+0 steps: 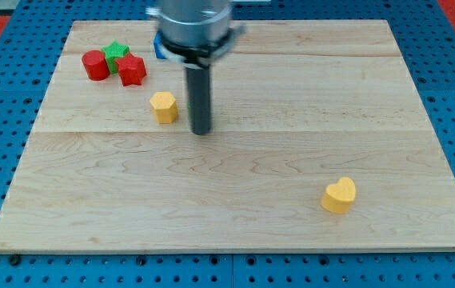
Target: Push the green circle below the red star
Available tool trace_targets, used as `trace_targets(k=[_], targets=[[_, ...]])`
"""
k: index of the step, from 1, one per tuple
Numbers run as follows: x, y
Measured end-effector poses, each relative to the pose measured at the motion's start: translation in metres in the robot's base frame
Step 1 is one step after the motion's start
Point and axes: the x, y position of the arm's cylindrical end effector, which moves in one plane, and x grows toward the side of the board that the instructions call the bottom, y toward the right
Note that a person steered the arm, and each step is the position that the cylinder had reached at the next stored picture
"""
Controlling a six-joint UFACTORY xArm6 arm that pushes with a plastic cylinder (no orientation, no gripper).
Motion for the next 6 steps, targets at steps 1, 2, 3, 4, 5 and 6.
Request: trace_targets(k=[1,2,3,4,5,6], targets=[[-0.010,0.011],[-0.002,0.051],[-0.040,0.035],[-0.082,-0.028],[-0.084,-0.050],[-0.075,-0.063]])
